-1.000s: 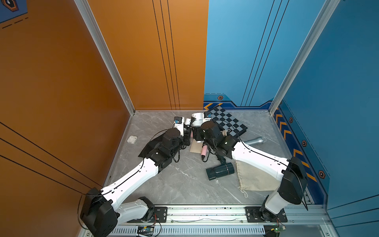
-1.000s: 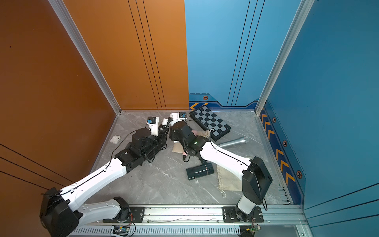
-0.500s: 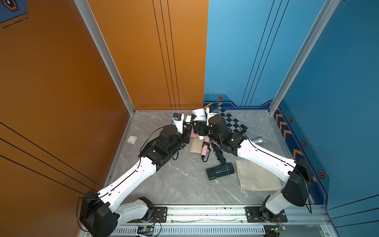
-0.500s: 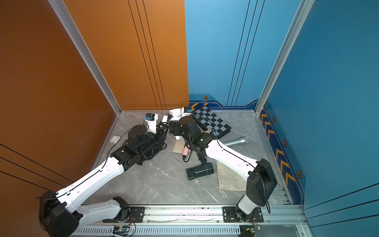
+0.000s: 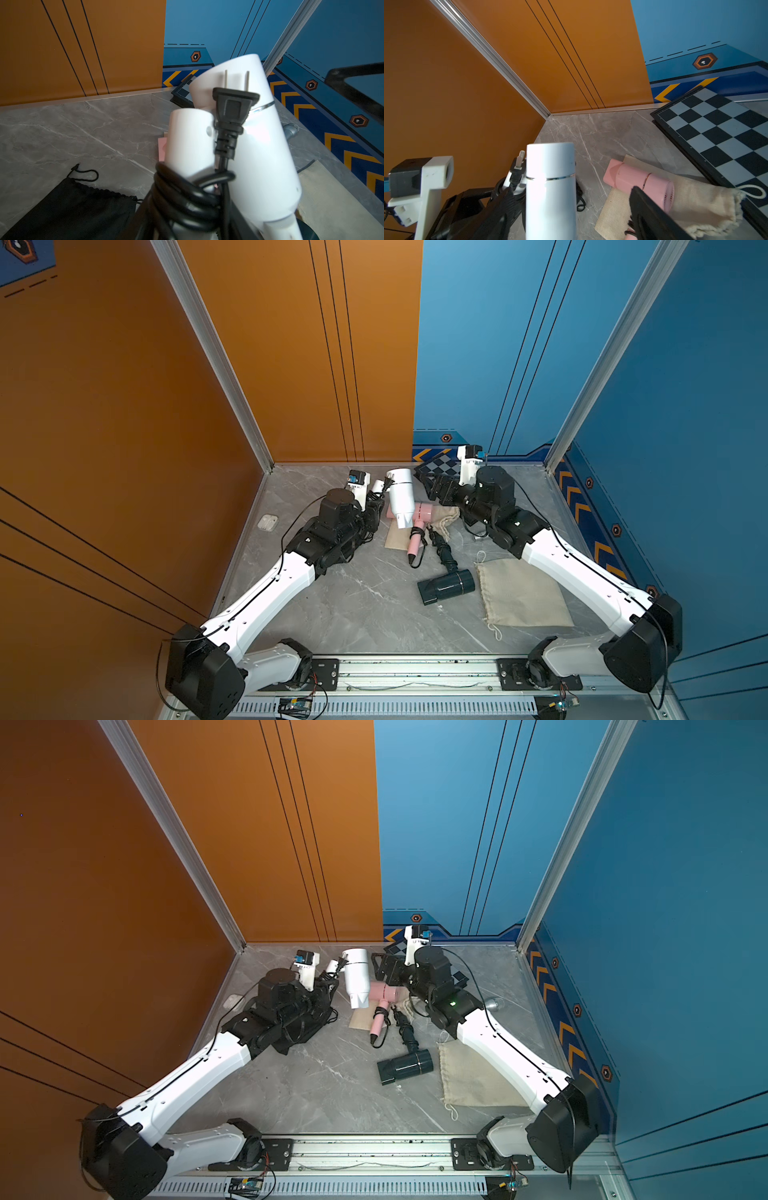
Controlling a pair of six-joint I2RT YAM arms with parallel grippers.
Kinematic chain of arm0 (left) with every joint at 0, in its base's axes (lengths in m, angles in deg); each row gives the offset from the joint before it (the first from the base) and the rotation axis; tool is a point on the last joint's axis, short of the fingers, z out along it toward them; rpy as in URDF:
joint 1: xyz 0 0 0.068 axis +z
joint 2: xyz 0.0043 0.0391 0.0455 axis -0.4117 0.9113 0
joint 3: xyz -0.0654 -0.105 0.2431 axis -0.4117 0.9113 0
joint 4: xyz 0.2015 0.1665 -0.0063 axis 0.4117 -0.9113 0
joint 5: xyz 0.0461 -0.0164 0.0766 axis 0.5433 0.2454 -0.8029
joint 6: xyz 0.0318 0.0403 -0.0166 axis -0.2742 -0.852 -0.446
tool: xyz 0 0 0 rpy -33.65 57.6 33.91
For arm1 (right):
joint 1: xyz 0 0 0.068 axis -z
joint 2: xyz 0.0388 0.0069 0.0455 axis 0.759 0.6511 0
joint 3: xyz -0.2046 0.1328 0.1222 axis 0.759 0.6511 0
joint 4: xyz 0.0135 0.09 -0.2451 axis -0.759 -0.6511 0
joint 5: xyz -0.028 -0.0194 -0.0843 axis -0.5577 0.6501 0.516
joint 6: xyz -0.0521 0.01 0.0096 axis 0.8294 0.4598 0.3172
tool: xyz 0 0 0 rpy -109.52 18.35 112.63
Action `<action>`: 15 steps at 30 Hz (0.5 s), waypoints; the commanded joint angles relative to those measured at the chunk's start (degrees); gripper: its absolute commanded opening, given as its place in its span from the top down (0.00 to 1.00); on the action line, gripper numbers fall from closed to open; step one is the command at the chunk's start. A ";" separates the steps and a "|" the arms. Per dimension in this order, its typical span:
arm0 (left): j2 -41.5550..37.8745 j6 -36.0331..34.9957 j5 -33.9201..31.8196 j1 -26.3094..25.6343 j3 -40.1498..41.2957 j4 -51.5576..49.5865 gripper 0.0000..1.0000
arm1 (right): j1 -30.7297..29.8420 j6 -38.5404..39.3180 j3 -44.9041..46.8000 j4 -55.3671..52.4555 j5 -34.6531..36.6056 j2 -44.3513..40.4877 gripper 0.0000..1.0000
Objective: Pack away hair dryers
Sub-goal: Fold the hair dryer.
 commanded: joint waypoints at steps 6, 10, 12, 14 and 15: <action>-3.08 -1.26 10.36 0.28 -0.84 5.48 0.96 | 5.23 -6.22 1.20 15.65 -21.82 3.47 0.09; -2.88 -1.11 12.02 -0.04 -0.78 6.76 0.96 | 5.14 -7.94 1.22 17.79 -24.23 5.38 0.06; -2.49 -0.84 12.81 -0.16 -0.97 7.73 0.96 | 5.05 -7.52 1.54 18.07 -24.49 5.49 0.06; -1.81 -0.68 13.61 -0.21 -1.38 8.64 0.97 | 5.08 -7.53 1.73 18.40 -24.78 5.48 0.06; -1.48 -0.58 13.91 -0.24 -1.66 9.16 0.97 | 5.14 -7.49 1.60 18.20 -24.89 5.57 0.05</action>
